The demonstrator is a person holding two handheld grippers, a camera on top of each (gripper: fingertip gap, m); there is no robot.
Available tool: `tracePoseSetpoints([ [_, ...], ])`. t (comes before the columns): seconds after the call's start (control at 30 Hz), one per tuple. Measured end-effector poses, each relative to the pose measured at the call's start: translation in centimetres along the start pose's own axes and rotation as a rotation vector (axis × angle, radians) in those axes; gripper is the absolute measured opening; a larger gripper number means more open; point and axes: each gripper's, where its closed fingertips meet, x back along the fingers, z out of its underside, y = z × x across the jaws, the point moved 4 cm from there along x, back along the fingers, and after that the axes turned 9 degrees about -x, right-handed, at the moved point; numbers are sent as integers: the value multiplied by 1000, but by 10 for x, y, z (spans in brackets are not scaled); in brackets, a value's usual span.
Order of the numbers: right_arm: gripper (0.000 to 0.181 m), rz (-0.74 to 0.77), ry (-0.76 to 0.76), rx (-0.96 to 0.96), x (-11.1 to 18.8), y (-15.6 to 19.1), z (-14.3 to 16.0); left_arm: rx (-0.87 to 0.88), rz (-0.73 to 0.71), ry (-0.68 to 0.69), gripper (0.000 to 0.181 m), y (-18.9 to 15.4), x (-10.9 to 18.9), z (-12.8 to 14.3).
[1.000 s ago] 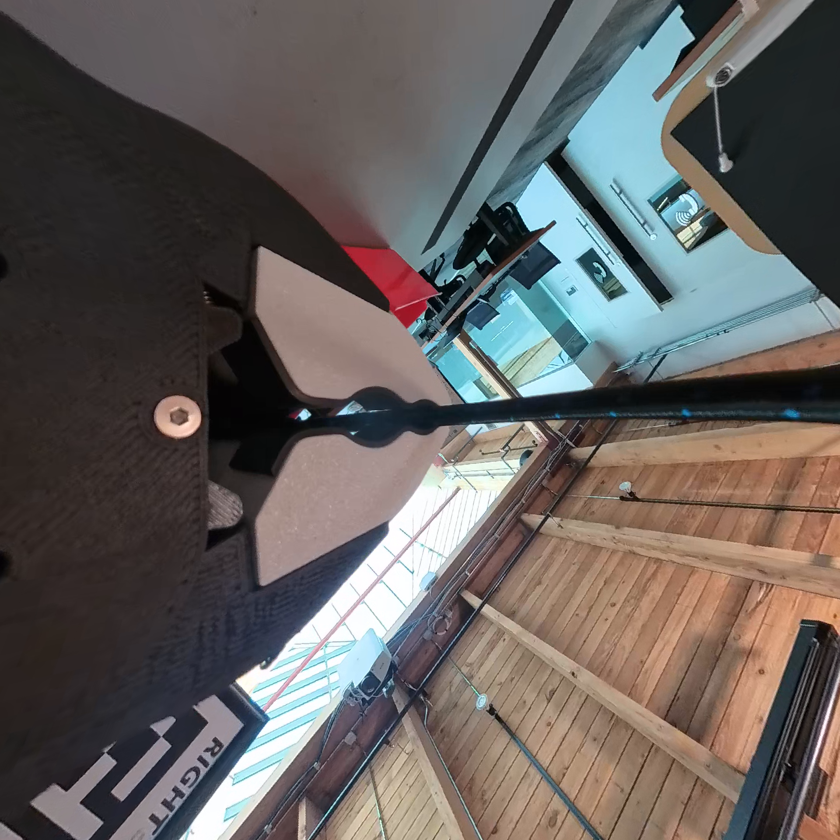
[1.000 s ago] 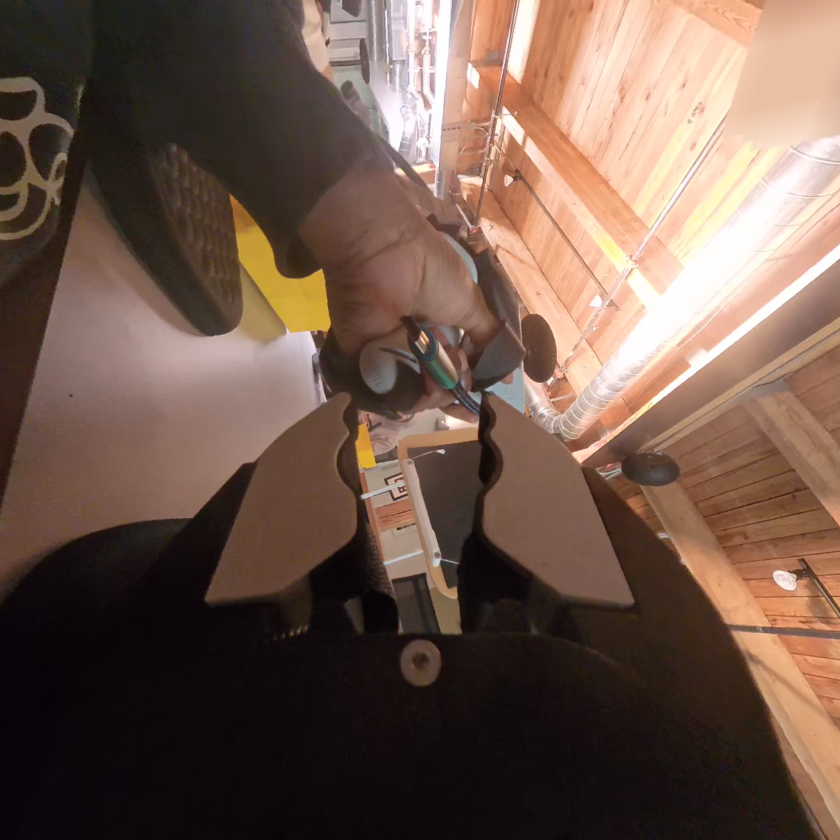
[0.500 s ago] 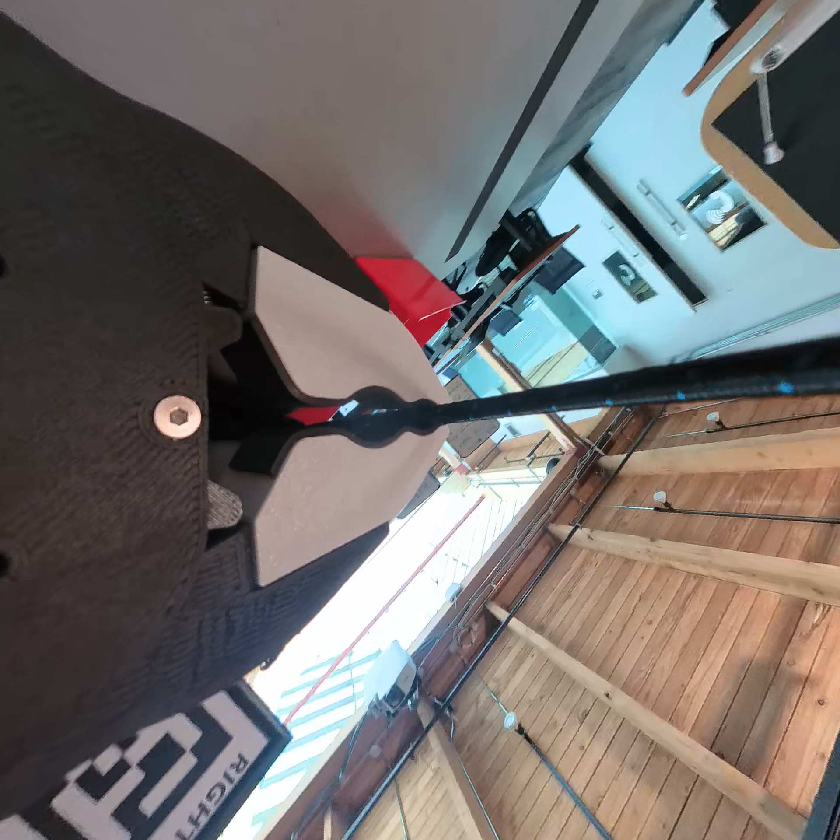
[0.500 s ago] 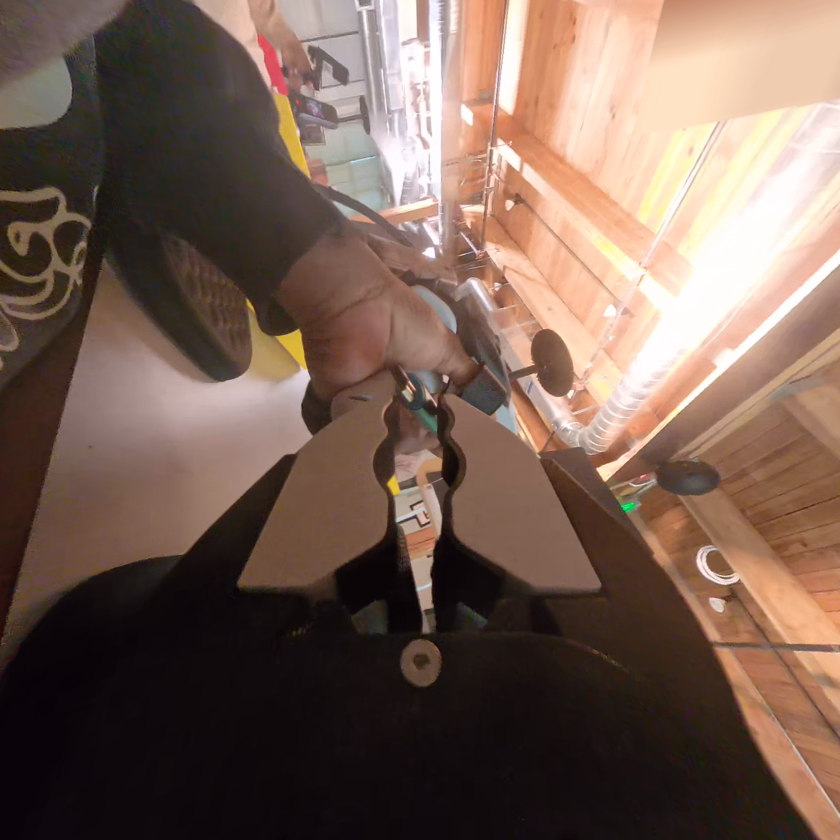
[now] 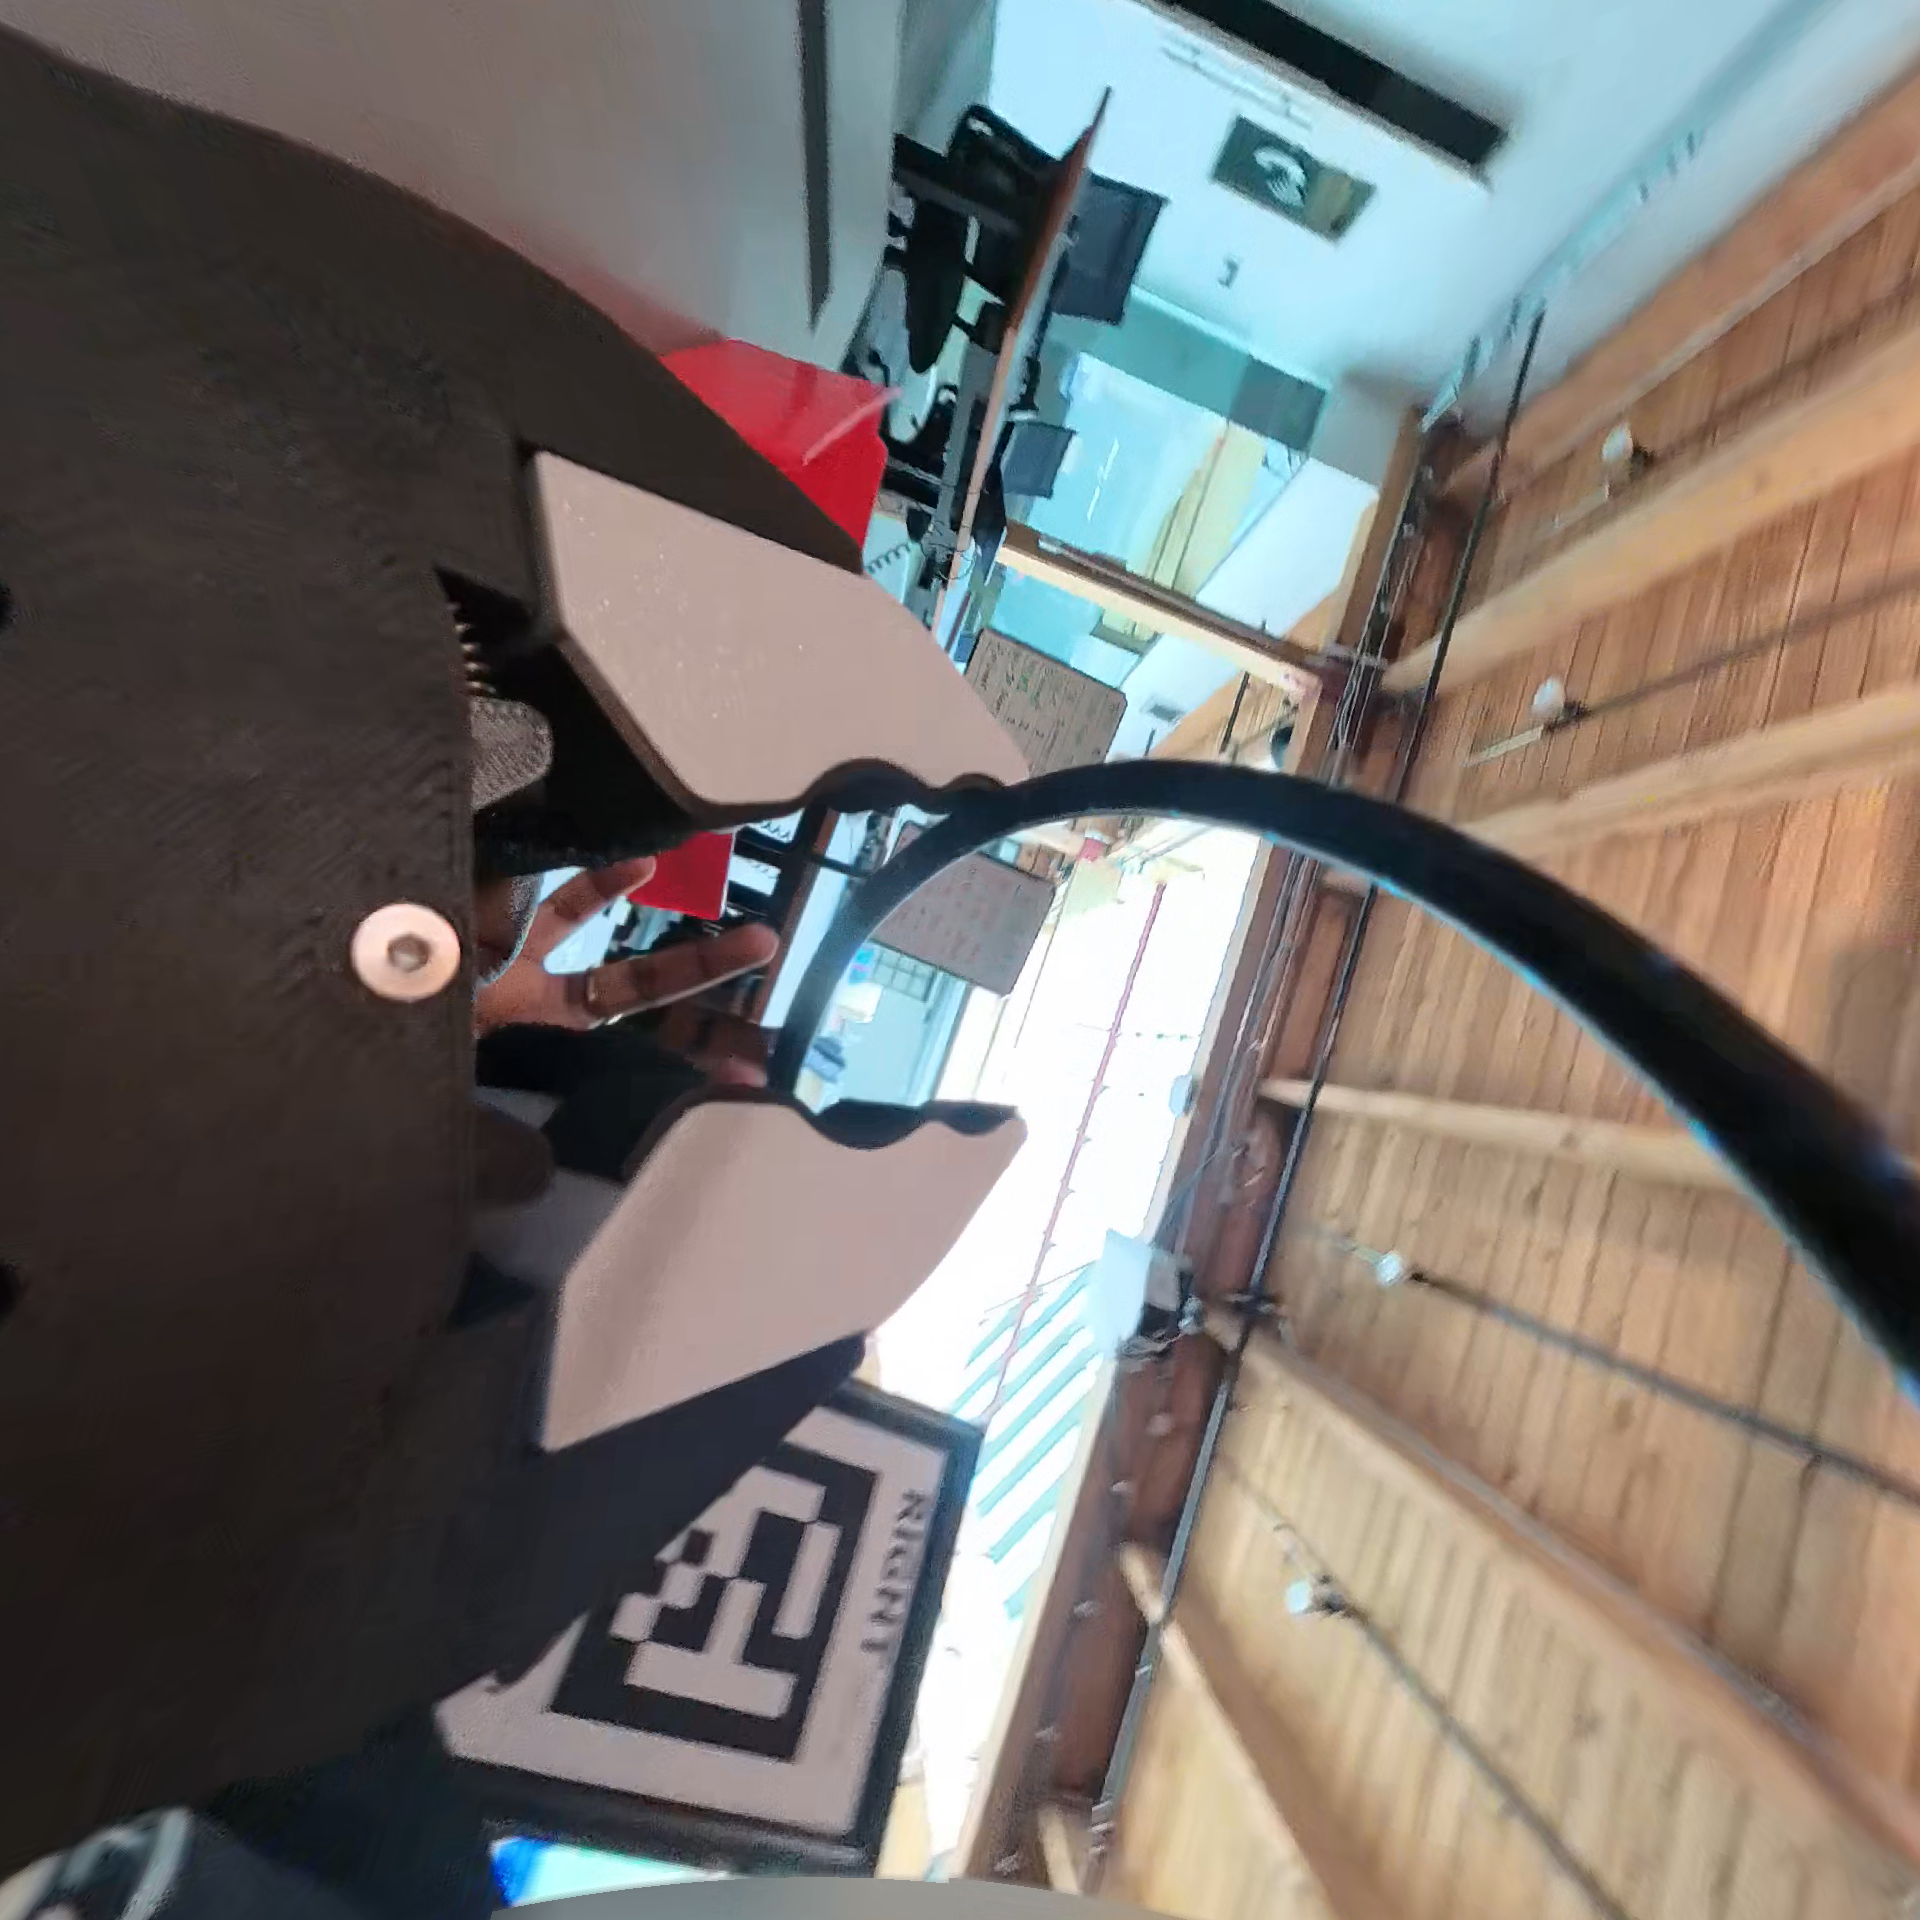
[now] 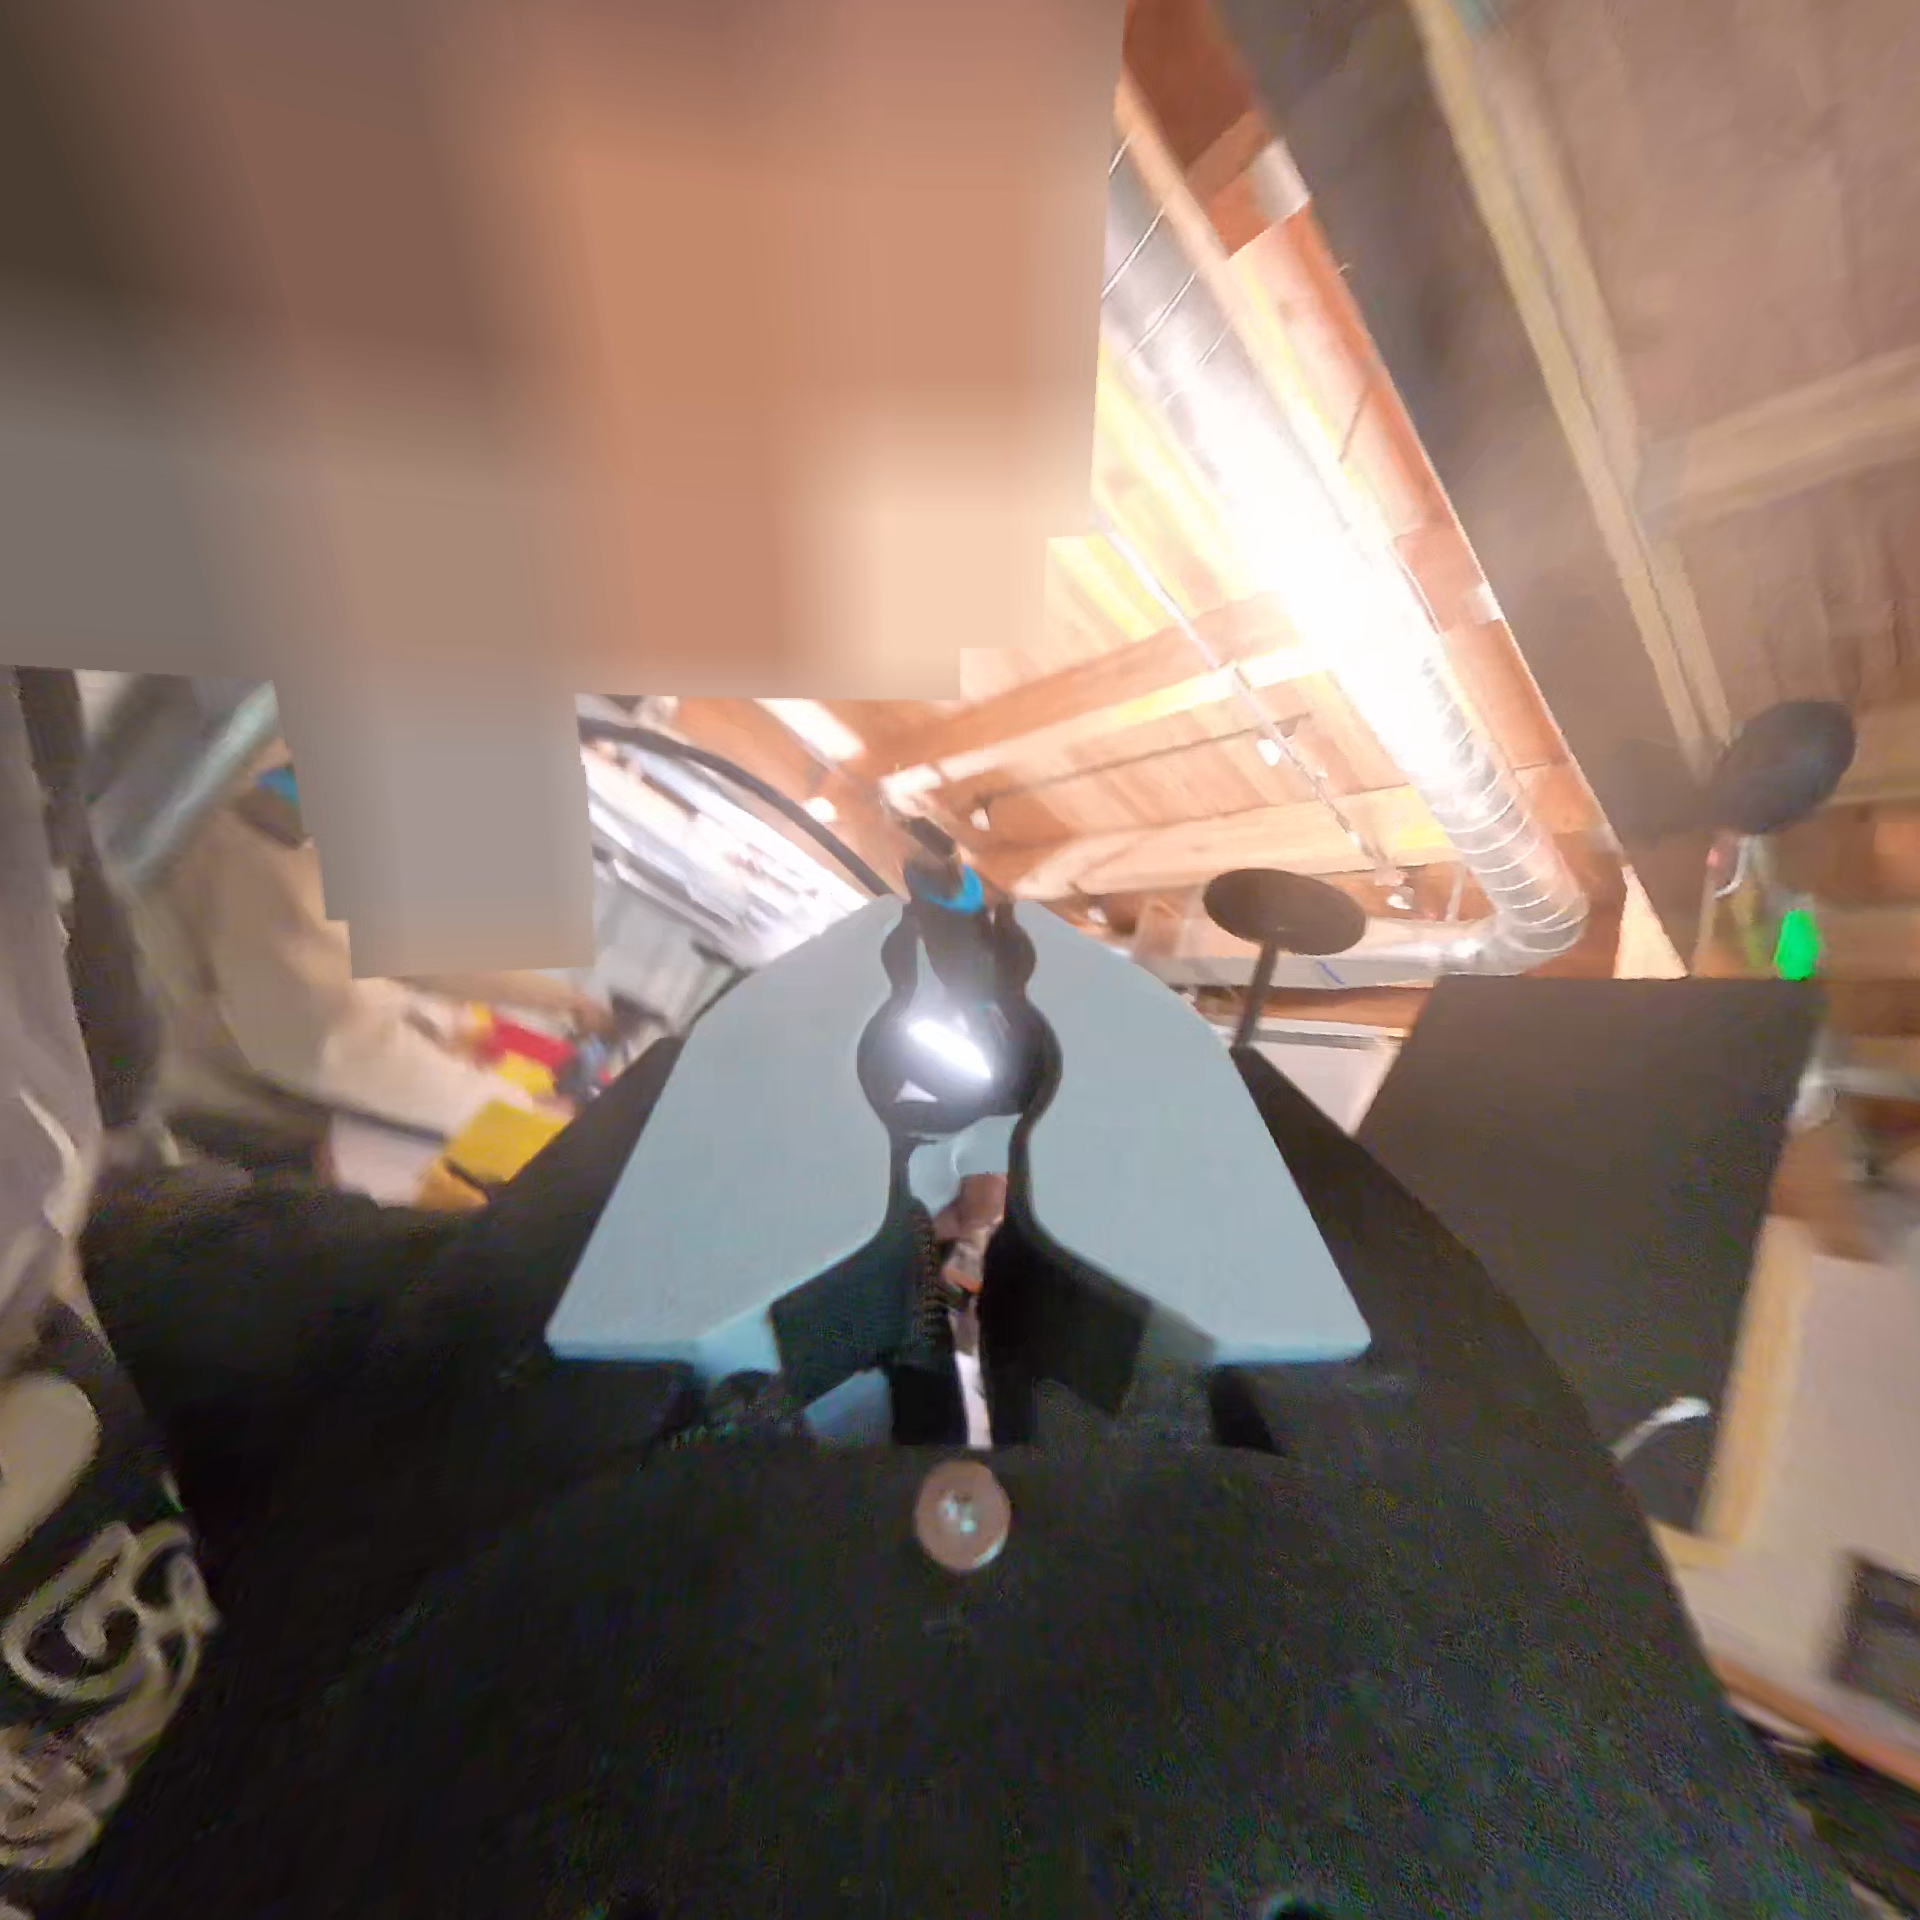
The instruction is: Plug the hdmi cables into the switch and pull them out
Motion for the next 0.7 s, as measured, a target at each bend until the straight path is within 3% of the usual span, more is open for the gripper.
tracePoseSetpoints([
  [0.13, 13, -15, -89, -216, 9, -17, -7, 62, 232, 110, 46, -27, -5, 16],
  [0.33, 12, -40, -46, -204, 9, -15, 3, 144, 351, 387, 35, -40, -5, 55],
  [0.57, 12, -125, 18, -180, 10, -10, 7, 328, 508, 404, 8, -49, 3, 47],
  [0.7, 13, -147, 53, -172, 11, -9, 12, 296, 515, 411, 5, -48, 8, 43],
])
